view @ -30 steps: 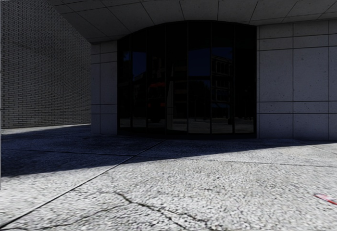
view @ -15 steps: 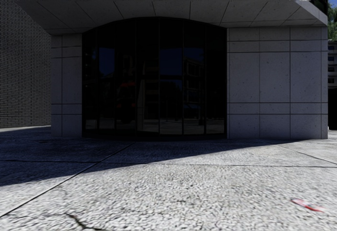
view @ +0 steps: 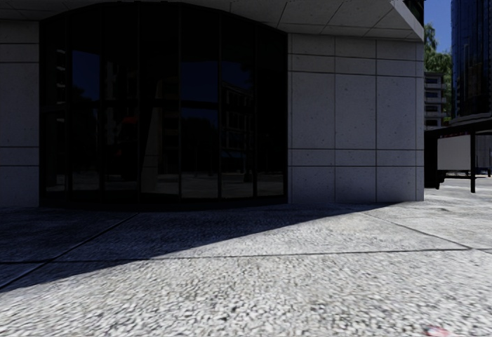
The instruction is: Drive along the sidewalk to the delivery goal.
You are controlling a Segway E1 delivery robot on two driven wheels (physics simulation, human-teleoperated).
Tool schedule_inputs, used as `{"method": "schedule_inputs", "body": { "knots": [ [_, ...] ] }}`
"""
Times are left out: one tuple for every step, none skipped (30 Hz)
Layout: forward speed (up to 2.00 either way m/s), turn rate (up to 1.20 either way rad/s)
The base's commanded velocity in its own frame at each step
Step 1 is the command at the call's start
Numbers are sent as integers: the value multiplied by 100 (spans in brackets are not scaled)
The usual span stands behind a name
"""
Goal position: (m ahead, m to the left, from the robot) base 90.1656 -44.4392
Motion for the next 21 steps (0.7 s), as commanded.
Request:
{"method": "schedule_inputs", "body": {
  "knots": [
    [124, -47],
    [124, -47],
    [124, -47],
    [124, -47],
    [124, -47],
    [124, -47],
    [124, -47],
    [124, -47],
    [124, -47],
    [124, -47],
    [124, -47],
    [124, -47],
    [124, -47],
    [125, -47],
    [126, -47],
    [127, -47],
    [127, -47],
    [127, -47],
    [127, -47],
    [128, -47],
    [128, -47]
  ]
}}
